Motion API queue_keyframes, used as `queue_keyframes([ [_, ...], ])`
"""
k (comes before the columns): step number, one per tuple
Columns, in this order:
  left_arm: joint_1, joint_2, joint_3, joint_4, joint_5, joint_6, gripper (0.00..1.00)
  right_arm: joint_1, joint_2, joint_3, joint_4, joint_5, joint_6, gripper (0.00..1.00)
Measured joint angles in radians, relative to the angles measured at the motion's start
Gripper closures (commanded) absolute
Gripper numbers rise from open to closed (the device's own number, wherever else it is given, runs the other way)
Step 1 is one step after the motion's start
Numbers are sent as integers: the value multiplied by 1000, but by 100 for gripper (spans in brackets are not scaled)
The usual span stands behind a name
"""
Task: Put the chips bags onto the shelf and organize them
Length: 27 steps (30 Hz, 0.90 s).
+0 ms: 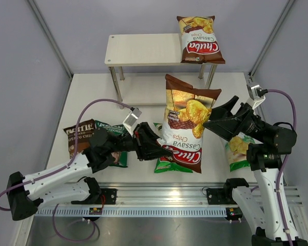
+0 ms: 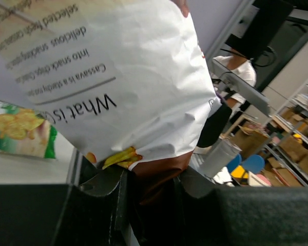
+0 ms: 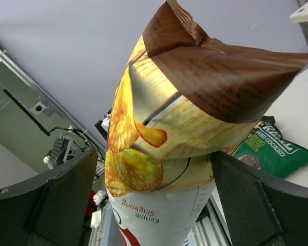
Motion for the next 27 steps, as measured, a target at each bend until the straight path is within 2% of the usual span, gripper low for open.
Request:
queue_keyframes([
  [4,5,81,7,143,80,-93,94,0,-16,105,-248,-3,-179,0],
  [7,8,111,7,219,113,-141,95,0,-21,150,-353,-3,-261,0],
  [15,12,104,5,253,148,-169,94,5,-5,147,-510,13,-282,1],
  [17,14,103,5,252,153,-171,94,7,-2,117,-429,2,-205,0],
  [22,14,132,5,323,186,-207,92,10,96,-11,111,-34,206,0],
  [25,16,181,14,393,206,-243,90,10,169,-14,314,-43,388,4],
  [27,16,209,28,420,227,-266,89,10,172,-9,327,-49,425,20],
])
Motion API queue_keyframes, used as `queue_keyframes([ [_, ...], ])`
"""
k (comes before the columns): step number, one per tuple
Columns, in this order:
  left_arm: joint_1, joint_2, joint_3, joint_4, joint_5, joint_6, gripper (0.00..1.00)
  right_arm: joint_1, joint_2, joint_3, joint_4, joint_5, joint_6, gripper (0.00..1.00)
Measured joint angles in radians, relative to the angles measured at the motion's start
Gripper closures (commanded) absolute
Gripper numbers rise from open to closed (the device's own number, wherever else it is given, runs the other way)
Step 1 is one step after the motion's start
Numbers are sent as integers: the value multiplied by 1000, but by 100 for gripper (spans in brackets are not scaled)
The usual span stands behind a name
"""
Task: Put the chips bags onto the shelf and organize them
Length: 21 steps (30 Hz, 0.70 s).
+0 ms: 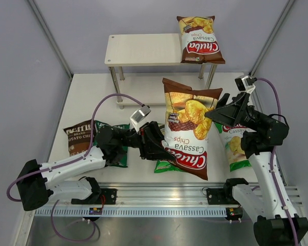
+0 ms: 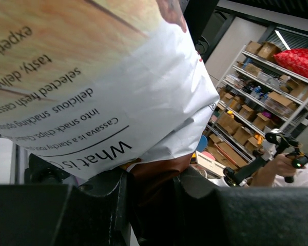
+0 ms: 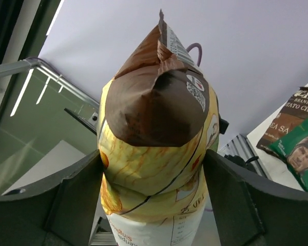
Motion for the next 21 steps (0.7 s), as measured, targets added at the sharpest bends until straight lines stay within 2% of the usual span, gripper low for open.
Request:
queue_keyframes([
  [2,0,24,18,27,26,-26,89,-2,-30,21,-60,0,-27,33],
  [3,0,32,27,38,38,-35,89,-3,-51,44,-116,1,-62,47],
  [5,0,37,40,55,56,-50,86,-5,-91,99,-240,6,-138,61],
  [7,0,35,47,58,61,-50,63,-6,-130,153,-370,30,-246,70],
  [8,0,34,48,55,61,-43,56,-7,-150,171,-414,42,-286,74],
  [10,0,21,48,21,59,-10,26,-8,-183,193,-483,77,-351,78],
  [12,-3,-4,48,-66,55,32,1,-8,-192,192,-518,114,-380,80],
  [16,-14,-66,44,-224,-50,104,1,-6,-200,142,-555,163,-402,81],
  [21,-31,-126,-19,-235,-250,140,1,-5,-235,105,-567,288,-412,82],
])
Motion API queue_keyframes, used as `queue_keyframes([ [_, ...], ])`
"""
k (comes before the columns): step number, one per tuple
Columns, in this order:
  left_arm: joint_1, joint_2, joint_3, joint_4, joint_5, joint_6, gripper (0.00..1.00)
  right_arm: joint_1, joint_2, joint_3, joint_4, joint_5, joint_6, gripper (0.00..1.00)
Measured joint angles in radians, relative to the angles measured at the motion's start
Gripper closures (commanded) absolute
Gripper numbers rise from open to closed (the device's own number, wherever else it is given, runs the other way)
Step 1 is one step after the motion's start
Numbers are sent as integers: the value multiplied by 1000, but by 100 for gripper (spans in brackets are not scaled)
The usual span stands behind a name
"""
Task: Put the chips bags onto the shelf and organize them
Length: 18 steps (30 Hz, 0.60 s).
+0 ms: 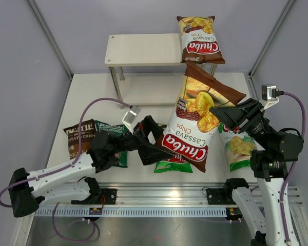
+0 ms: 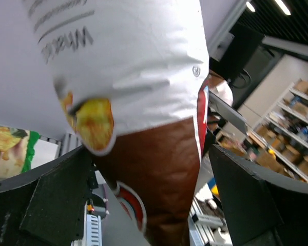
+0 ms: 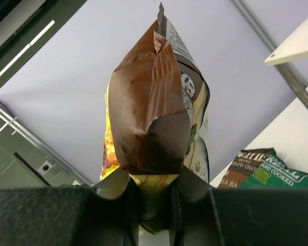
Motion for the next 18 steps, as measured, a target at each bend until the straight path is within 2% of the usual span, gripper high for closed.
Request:
queue_keyframes([
  [5,-45,-19,-101,93,-187,20,1,0,-51,-16,9,106,-13,84],
  [9,-88,8,-117,172,-301,51,1,0,-84,-56,48,170,-10,84],
  [18,-131,159,-30,377,-351,82,1,0,-138,-104,61,259,-10,85],
])
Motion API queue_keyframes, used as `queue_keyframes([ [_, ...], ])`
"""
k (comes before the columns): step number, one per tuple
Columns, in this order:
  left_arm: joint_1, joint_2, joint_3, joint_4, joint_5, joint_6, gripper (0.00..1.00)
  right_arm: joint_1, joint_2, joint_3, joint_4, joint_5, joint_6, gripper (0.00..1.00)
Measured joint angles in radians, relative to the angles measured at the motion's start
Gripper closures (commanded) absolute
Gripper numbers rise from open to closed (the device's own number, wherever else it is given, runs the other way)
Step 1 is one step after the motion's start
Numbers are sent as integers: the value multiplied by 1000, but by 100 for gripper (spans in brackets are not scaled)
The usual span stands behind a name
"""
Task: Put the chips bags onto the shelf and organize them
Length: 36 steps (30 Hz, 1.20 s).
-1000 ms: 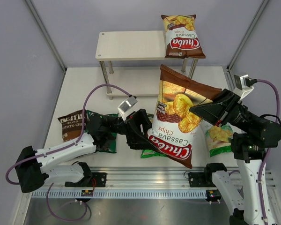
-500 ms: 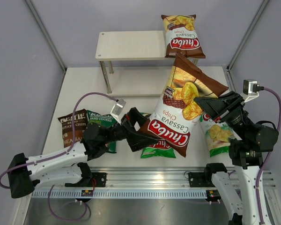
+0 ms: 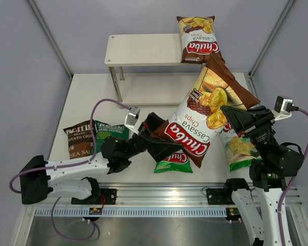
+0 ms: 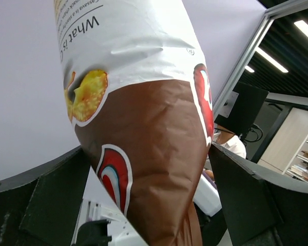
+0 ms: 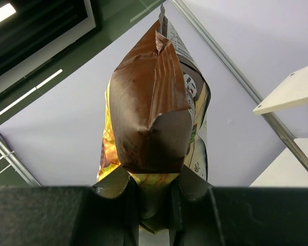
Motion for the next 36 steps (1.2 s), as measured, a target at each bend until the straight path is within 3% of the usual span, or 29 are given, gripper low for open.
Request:
queue_keyframes([
  [6,-9,48,14,55,-15,-3,1,0,-39,-33,25,24,-5,82],
  [7,-10,48,14,53,-20,-3,6,0,-47,-33,17,26,-13,82],
  [9,-13,46,14,49,-27,-1,21,0,-57,-23,3,24,-31,82],
  [10,-14,43,14,47,-27,0,44,0,-57,-19,2,21,-35,81],
  [14,-16,14,14,8,-45,18,78,0,-53,-18,-18,2,-42,79],
  [16,-17,0,14,-18,-48,23,84,0,-45,-18,-24,-5,-42,68],
  [18,-17,-14,12,-42,-64,26,87,0,-29,-16,-35,-9,-42,28],
  [20,-16,-34,-4,-62,-92,25,90,0,-18,6,-90,-2,-63,7],
  [21,-16,-45,-13,-68,-107,24,100,0,-7,32,-141,-3,-91,1],
  [29,38,-233,-51,-290,-347,11,100,0,79,253,-562,84,-343,1],
  [33,140,-312,-30,-443,-447,-40,100,0,72,268,-706,162,-420,1],
  [36,277,-318,27,-587,-470,-103,100,0,66,268,-784,202,-449,1],
])
